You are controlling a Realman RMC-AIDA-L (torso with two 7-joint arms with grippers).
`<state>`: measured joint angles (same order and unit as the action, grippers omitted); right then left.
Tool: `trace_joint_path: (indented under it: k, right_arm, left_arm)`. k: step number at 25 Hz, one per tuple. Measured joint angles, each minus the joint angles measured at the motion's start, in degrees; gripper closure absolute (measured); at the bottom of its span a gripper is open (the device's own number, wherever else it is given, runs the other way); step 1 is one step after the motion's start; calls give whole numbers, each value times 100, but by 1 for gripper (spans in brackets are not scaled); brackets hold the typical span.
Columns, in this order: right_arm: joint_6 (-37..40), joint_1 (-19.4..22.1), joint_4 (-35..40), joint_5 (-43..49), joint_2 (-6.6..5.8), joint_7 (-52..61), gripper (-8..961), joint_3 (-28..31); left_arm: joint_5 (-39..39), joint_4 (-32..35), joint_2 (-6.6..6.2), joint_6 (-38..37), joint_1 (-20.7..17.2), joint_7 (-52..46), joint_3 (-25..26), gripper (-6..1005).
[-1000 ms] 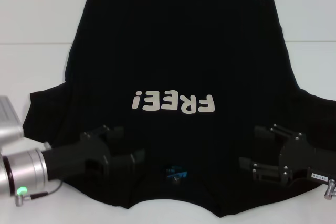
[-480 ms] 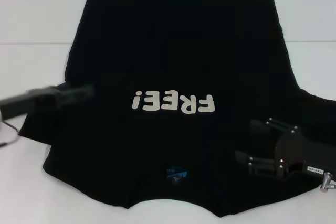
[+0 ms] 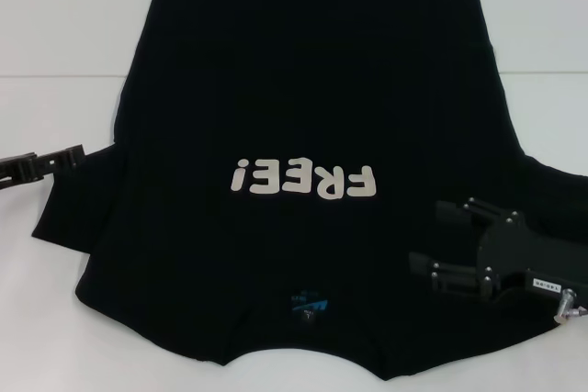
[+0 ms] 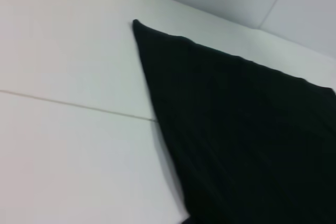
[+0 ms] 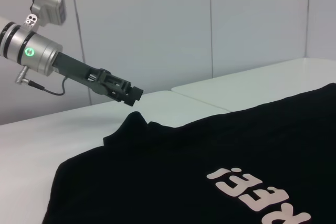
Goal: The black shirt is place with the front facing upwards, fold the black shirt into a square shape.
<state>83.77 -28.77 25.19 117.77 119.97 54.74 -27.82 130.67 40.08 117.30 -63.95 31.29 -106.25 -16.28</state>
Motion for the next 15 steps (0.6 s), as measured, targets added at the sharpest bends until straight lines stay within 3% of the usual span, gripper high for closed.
trace_joint_path:
  k: [15]
  right_arm:
    - [17,-23,-15,0,0,10,50,4]
  left_arm:
    - [119,-248,52,499,-52,-102,-29,81]
